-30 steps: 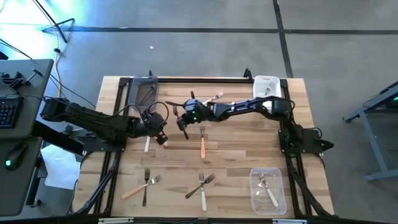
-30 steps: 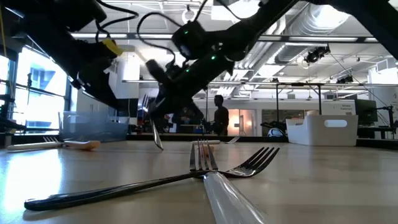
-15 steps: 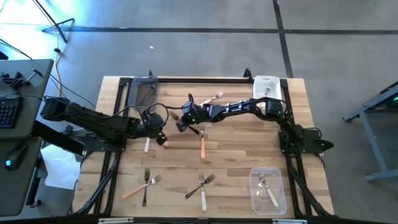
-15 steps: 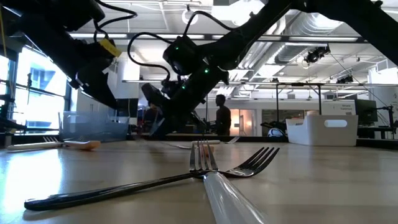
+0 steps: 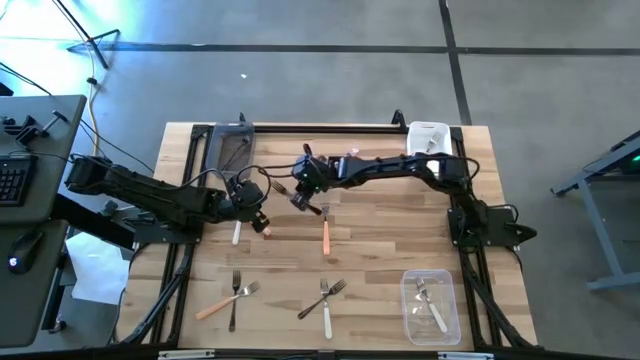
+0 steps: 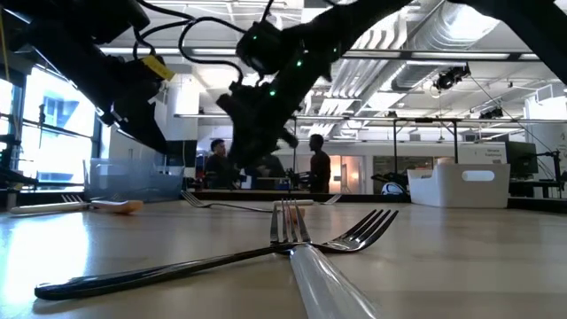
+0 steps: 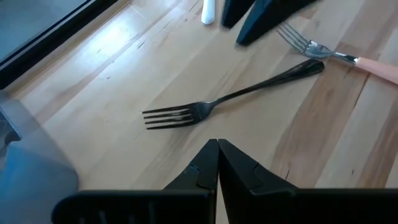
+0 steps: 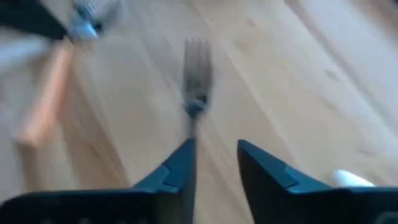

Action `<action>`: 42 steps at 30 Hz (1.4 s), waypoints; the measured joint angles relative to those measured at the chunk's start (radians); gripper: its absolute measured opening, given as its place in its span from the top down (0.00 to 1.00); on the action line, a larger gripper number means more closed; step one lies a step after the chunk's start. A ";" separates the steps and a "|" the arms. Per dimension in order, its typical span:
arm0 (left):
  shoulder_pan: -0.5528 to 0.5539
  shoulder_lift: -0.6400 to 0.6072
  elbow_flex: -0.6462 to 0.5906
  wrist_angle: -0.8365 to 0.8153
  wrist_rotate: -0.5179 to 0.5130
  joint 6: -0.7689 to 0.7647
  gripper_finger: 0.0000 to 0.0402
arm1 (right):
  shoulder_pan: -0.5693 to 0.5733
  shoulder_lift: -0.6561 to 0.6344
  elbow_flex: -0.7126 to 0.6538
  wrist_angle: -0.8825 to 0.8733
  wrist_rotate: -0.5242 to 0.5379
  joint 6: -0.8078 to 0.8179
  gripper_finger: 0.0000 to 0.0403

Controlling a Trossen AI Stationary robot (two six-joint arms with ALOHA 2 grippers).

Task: Sort silverware by color (type)
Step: Put the top black fork into the black bin

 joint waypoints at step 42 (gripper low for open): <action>0.087 0.135 -0.001 0.234 0.187 -0.118 0.96 | 0.079 -0.344 -0.307 0.120 0.145 -0.134 1.00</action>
